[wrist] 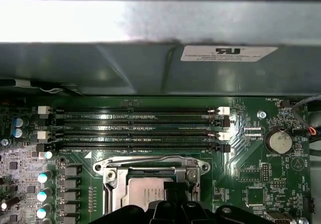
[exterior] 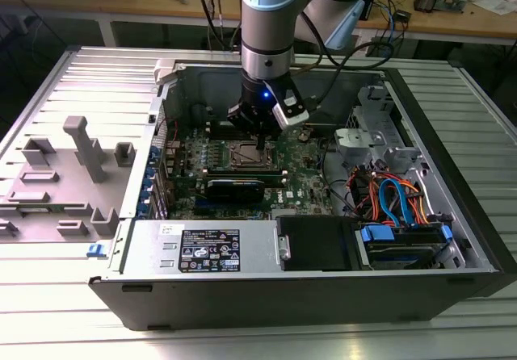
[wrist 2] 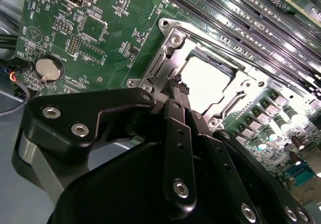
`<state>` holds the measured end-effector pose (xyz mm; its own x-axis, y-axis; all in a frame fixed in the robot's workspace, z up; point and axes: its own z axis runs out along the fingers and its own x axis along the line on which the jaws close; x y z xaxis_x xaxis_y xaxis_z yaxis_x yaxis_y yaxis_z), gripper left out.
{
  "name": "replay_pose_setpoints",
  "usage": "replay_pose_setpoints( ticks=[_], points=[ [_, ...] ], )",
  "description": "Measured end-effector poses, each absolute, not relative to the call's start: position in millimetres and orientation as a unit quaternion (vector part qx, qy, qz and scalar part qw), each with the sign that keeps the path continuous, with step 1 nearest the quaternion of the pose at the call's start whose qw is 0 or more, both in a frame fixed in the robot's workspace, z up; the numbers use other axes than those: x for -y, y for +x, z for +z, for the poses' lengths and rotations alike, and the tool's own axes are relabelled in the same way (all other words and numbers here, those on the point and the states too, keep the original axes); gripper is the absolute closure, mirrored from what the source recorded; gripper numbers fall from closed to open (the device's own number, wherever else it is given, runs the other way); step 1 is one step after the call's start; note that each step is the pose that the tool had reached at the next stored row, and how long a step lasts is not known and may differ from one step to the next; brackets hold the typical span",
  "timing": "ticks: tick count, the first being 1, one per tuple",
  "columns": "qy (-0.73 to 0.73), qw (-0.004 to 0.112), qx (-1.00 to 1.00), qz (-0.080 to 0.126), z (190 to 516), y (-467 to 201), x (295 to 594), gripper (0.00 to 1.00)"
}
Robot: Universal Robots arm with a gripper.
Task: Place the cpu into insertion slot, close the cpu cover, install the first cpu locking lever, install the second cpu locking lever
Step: 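Install the second cpu locking lever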
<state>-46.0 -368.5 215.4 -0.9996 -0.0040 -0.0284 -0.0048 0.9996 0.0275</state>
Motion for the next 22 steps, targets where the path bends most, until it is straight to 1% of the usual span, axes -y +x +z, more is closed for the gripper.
replay_pose_setpoints(
  ticks=[14,22],
  points=[
    [-0.002,0.014,-1.0,0.014,215.4,-46.0,369.1,0.89],
    [-0.002,0.014,-1.0,0.014,215.4,-46.2,376.2,0.89]
  ],
)
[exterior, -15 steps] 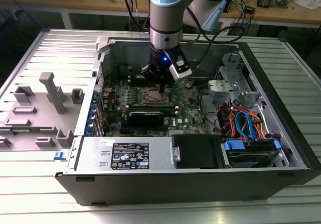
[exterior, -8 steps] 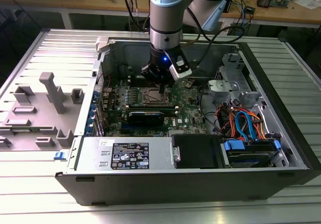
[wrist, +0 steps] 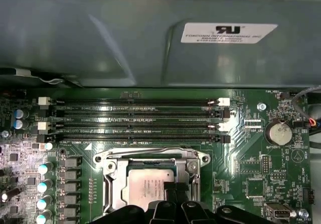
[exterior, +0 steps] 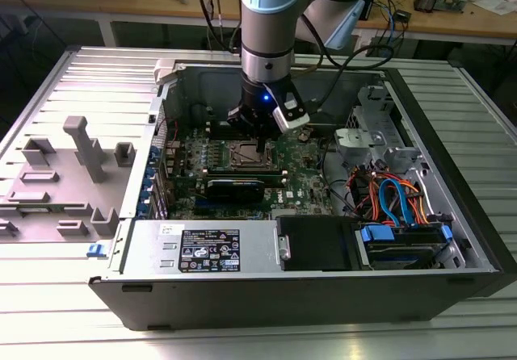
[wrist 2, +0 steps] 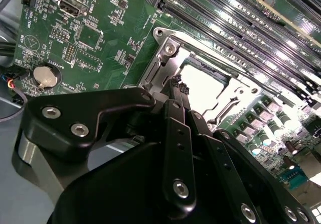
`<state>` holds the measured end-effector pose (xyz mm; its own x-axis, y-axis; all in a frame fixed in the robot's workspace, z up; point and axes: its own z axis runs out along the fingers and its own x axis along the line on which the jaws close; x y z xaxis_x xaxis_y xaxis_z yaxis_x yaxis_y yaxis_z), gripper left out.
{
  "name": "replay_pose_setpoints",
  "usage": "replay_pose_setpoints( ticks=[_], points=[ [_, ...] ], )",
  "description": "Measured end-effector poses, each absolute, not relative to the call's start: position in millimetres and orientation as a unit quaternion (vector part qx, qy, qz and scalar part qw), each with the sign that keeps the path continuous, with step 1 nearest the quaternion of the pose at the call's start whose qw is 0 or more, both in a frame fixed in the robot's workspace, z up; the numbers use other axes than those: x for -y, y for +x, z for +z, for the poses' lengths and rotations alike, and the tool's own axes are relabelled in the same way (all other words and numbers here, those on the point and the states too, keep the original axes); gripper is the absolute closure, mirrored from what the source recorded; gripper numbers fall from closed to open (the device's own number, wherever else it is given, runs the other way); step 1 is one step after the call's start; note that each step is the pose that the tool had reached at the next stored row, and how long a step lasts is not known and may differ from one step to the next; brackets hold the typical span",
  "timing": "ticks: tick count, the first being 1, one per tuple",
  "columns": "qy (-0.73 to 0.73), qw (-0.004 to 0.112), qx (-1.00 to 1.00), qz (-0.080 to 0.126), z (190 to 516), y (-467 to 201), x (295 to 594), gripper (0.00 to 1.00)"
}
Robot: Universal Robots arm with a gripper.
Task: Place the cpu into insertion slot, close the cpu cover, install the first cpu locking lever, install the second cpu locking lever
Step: 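Install the second cpu locking lever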
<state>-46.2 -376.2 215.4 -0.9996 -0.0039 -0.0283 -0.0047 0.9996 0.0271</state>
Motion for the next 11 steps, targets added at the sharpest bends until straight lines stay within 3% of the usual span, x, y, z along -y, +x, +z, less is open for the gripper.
replay_pose_setpoints(
  ticks=[11],
  points=[
    [-0.002,0.014,-1.0,0.012,228,-46,376,0.89]
  ],
)
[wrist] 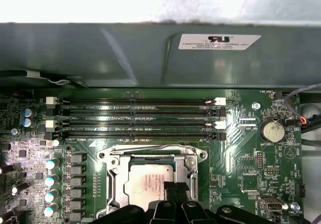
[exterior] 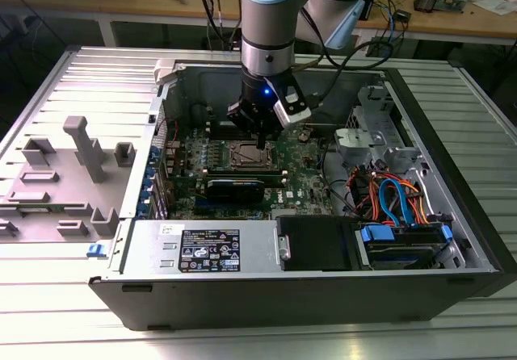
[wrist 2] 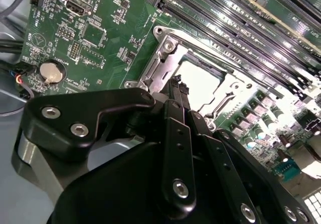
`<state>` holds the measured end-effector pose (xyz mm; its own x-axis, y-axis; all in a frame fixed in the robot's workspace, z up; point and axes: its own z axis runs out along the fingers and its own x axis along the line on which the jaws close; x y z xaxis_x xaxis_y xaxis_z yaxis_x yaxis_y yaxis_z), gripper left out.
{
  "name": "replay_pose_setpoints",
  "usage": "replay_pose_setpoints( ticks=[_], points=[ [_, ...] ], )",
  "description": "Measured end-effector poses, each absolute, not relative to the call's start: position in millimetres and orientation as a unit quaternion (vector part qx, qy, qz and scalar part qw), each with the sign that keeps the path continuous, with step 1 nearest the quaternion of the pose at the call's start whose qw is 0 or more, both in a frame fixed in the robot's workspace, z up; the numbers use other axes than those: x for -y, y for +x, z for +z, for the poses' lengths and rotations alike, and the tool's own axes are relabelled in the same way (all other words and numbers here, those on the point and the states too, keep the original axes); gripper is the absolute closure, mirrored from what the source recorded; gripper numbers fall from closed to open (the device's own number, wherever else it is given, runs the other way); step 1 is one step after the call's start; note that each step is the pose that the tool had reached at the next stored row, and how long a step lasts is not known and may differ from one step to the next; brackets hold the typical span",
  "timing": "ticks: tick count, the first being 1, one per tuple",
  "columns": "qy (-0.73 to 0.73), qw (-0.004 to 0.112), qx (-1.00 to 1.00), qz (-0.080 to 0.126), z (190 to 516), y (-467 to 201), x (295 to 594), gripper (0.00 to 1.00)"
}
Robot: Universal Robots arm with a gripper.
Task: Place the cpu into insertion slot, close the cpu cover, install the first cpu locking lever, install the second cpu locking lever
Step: 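Install the second cpu locking lever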
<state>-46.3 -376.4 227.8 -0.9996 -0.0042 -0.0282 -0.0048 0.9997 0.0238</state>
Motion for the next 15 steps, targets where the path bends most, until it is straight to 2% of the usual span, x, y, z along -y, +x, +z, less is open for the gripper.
replay_pose_setpoints(
  ticks=[15],
  points=[
    [-0.002,0.014,-1.0,0.011,229,-46,391,0.89]
  ],
)
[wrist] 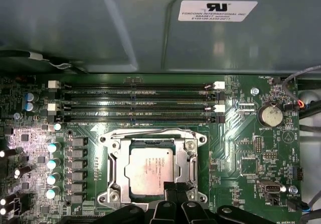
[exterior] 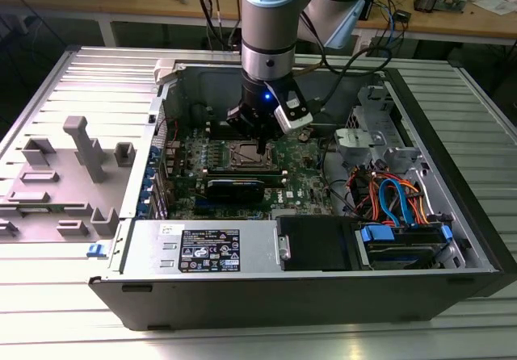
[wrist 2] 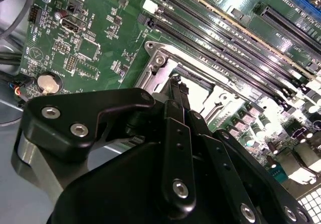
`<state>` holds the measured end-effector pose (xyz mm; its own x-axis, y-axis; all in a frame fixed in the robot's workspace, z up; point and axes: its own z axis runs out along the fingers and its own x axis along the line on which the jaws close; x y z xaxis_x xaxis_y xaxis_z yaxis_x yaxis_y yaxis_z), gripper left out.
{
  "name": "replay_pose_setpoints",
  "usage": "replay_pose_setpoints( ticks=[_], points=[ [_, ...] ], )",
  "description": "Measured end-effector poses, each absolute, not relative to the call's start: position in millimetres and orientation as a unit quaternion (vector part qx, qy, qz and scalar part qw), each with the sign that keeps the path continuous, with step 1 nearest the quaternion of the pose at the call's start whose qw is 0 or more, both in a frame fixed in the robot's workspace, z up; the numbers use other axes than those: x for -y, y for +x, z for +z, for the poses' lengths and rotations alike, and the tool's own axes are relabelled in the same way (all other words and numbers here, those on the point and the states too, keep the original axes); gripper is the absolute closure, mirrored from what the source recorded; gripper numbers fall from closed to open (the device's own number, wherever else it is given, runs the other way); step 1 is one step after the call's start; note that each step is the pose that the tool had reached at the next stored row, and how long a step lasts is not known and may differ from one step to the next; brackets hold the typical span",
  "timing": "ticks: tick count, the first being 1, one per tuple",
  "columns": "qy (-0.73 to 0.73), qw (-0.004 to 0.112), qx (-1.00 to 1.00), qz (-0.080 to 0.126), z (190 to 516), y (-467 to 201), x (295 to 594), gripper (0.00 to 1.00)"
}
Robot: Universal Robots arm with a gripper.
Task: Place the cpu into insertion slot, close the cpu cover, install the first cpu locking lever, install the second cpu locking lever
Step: 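Install the second cpu locking lever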
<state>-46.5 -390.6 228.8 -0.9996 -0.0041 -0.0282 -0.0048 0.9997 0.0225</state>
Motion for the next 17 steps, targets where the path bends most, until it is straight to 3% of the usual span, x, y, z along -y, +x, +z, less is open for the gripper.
replay_pose_setpoints(
  ticks=[17],
  points=[
    [-0.002,0.014,-1.0,0.011,234.1,-46.9,391.0,0.89]
  ],
)
